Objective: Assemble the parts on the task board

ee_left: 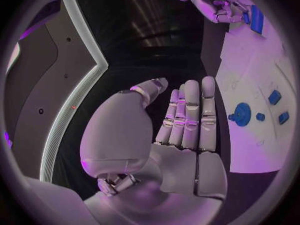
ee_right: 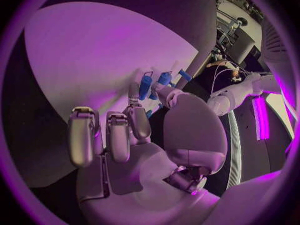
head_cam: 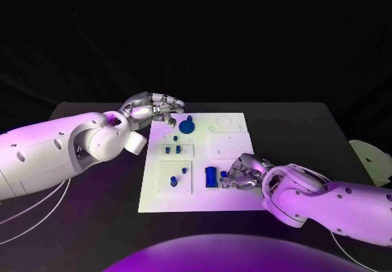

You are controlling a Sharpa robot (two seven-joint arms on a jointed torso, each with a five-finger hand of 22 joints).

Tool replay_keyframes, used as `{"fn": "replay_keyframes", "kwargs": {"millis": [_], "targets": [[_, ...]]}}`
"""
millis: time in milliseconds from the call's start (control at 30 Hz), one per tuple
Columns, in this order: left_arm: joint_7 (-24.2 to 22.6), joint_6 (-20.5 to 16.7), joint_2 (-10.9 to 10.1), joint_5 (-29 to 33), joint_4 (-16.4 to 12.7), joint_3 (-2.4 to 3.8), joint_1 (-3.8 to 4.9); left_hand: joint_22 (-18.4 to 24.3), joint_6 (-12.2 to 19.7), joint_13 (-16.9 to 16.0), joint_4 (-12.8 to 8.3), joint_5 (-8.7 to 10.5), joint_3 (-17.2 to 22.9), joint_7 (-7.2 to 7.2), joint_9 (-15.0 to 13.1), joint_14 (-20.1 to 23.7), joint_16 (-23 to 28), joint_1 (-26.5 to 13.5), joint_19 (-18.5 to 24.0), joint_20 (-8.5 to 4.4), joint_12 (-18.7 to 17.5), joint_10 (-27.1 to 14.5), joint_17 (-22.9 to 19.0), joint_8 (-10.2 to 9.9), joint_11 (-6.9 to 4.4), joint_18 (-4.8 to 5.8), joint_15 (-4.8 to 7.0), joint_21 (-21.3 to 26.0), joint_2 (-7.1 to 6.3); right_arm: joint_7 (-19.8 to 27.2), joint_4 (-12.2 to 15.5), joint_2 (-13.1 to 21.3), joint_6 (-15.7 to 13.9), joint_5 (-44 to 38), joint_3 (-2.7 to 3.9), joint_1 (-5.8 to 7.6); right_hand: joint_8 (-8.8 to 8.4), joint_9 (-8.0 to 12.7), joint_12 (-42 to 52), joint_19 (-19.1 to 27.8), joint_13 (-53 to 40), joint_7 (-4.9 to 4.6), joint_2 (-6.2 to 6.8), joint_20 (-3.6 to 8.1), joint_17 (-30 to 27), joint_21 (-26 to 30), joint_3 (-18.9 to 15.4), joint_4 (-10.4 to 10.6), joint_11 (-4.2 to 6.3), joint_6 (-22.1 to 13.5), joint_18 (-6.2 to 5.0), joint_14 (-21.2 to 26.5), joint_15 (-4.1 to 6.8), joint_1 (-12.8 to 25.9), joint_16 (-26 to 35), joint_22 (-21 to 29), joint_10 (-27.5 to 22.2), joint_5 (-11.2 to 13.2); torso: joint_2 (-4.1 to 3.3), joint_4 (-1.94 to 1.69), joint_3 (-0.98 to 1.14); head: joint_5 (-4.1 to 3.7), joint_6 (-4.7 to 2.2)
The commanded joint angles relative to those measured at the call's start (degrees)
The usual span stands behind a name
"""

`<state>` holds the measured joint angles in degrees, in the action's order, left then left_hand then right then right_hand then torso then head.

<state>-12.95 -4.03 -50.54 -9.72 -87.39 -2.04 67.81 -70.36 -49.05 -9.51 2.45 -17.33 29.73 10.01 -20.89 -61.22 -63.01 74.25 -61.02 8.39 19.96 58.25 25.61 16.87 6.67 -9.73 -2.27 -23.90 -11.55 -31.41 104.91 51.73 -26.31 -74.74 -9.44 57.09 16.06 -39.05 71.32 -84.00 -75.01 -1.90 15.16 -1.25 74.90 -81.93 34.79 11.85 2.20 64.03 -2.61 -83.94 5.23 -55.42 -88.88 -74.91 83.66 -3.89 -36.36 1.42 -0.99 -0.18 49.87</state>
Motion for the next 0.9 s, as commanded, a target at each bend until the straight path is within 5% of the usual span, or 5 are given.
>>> {"fn": "replay_keyframes", "kwargs": {"millis": [33,900], "targets": [[-0.11,1.12,0.06,-0.13,-0.09,0.04,0.02,-0.06,0.42,0.05,-0.1,-0.23,0.19,0.08,-0.07,0.46,-0.19,-0.04,-0.45,-0.11,0.21,-0.36,-0.08,0.23,-0.15,-0.54,-0.09,0.18,0.2,-0.09,0.17,-0.05,1.22,-0.7,-0.01,-0.05,-0.37,0.12,-0.26,-2.73,-2.86,-0.22,0.3,0.13,12.07,0.25,-0.8,0.14,-0.22,0.22,0.76,-5.43,0.06,0.23,0.04,-12.63,0.58,0.33,0.0,0.01,-0.04,-0.05,0.06],[0.37,2.17,0.07,0.48,0.23,0.04,0.02,-0.09,0.42,0.09,-0.05,-0.46,0.3,0.06,-0.09,0.51,-0.2,-0.14,-0.44,-0.1,0.27,-0.39,-0.13,0.29,-0.16,-0.53,-0.11,0.24,0.35,-0.27,2.62,1.96,0.97,-2.1,-0.01,-0.06,-0.35,0.36,-0.09,-2.84,-3.04,-0.05,-0.23,0.14,12.23,-0.02,-3.74,1.62,-0.1,0.82,0.82,-5.46,0.12,-0.36,-0.02,-12.72,0.68,0.41,0.03,0.03,0.0,-0.05,0.13]]}}
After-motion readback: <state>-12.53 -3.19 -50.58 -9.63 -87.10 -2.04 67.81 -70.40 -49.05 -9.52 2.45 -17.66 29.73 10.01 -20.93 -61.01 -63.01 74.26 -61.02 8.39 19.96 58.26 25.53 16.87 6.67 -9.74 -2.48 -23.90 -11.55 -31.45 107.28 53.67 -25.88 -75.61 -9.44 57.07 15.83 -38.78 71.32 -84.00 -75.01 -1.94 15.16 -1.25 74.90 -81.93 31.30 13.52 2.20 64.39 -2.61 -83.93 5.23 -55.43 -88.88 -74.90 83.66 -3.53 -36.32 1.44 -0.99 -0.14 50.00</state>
